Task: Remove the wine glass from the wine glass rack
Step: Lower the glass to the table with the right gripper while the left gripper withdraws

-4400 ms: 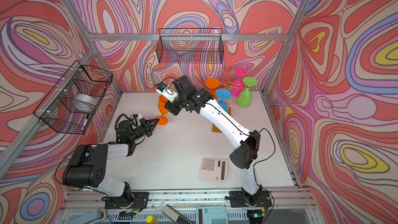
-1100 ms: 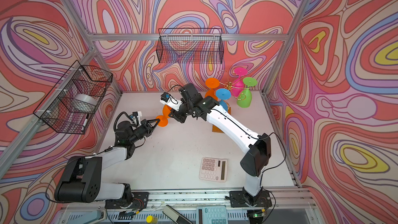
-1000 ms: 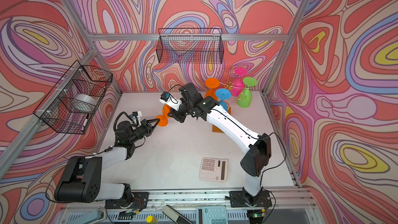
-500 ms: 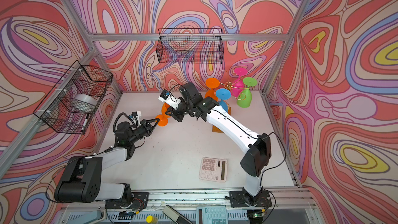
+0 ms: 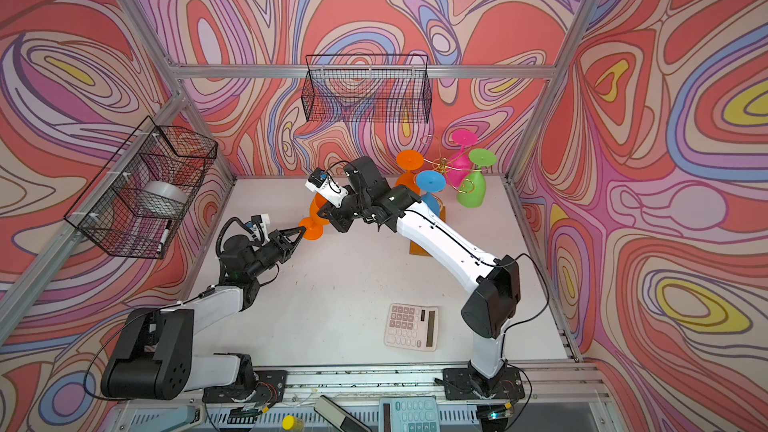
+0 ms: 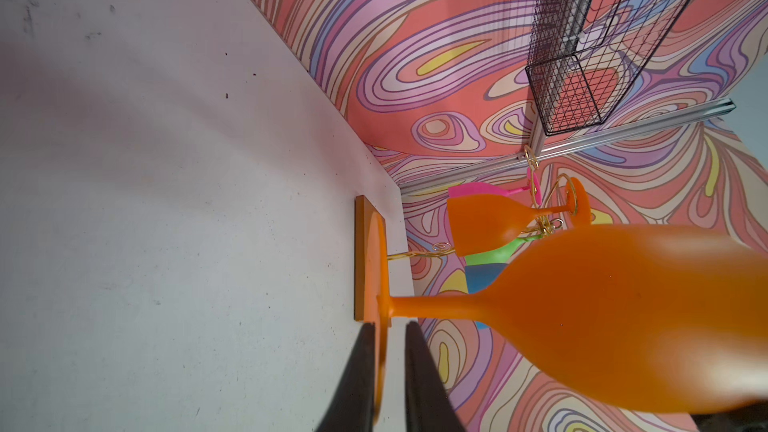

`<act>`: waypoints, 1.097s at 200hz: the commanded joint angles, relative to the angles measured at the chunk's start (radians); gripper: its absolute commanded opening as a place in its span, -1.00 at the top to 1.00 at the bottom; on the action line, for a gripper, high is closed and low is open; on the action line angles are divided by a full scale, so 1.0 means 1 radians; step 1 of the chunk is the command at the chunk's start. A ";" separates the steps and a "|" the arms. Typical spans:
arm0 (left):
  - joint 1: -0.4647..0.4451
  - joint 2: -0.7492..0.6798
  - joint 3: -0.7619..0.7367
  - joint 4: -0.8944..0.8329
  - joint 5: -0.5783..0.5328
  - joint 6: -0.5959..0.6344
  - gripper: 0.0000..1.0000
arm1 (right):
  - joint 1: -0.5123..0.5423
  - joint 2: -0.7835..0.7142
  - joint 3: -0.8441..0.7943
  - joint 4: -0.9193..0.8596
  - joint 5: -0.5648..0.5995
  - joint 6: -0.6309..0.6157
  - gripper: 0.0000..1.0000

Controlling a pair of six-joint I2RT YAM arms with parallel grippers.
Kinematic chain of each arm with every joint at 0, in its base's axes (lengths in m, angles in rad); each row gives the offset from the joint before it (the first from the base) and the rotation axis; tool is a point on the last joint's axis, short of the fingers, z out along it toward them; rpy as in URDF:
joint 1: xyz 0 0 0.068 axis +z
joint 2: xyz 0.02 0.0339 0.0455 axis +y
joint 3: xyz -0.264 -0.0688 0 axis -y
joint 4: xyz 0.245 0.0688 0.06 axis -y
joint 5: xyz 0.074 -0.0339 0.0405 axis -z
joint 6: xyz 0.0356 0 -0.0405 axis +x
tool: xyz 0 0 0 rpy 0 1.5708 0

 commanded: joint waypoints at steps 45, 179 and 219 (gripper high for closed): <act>-0.005 -0.206 0.035 -0.335 -0.125 0.161 -0.34 | -0.012 0.145 0.171 -0.089 0.259 0.030 1.00; -0.033 -0.394 0.221 -0.849 -0.308 0.390 -0.80 | -0.091 0.406 0.428 -0.103 0.432 0.031 1.00; -0.034 -0.393 0.241 -0.862 -0.295 0.395 -0.81 | -0.096 0.454 0.448 -0.084 0.439 -0.001 1.00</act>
